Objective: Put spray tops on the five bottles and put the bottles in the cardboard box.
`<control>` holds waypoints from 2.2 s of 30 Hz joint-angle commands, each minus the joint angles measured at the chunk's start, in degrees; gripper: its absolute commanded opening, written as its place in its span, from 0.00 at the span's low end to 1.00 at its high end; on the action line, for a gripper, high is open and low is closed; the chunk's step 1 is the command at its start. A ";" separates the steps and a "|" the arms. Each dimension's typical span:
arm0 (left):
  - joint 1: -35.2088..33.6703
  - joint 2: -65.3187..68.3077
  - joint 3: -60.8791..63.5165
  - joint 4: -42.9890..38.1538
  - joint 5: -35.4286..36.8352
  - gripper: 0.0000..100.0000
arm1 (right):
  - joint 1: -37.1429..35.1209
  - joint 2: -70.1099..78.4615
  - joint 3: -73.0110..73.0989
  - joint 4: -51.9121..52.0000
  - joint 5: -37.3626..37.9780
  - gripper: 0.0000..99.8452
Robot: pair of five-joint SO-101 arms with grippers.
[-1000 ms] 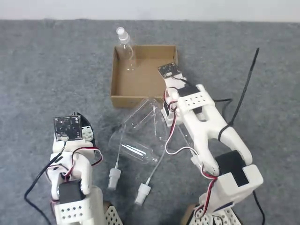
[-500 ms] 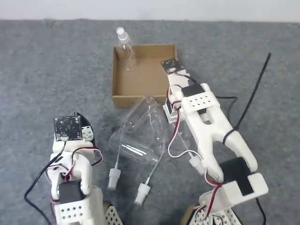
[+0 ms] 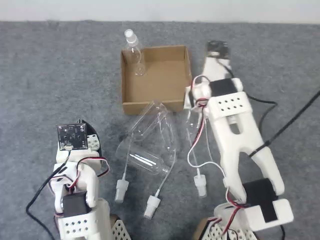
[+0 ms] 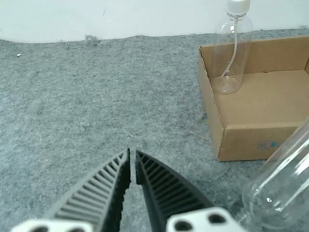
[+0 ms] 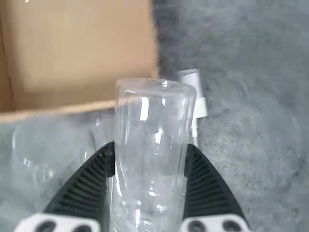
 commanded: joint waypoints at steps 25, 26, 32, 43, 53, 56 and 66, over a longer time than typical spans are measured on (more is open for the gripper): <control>-0.35 -1.23 -0.13 -0.18 -0.53 0.01 | 21.67 -3.21 -2.73 12.88 -38.33 0.01; -0.35 -1.23 -0.13 -0.18 -0.53 0.01 | 22.64 -3.38 -1.58 12.53 -39.03 0.01; -0.35 -1.23 -0.13 -0.18 -0.53 0.01 | 26.59 -3.21 3.25 12.44 -41.93 0.01; -0.35 -1.23 -0.13 -0.18 -0.53 0.01 | 28.35 -3.21 13.10 4.18 -41.85 0.18; -0.35 -1.23 -0.04 -0.18 -0.53 0.01 | 28.35 -3.21 20.66 -5.93 -42.37 0.21; -0.35 -1.23 -0.04 -0.18 -0.53 0.01 | 28.26 -3.21 20.66 -5.85 -43.96 0.21; -0.35 -1.23 -0.04 -0.18 -0.53 0.01 | 28.26 -3.82 18.99 -5.41 -43.60 0.21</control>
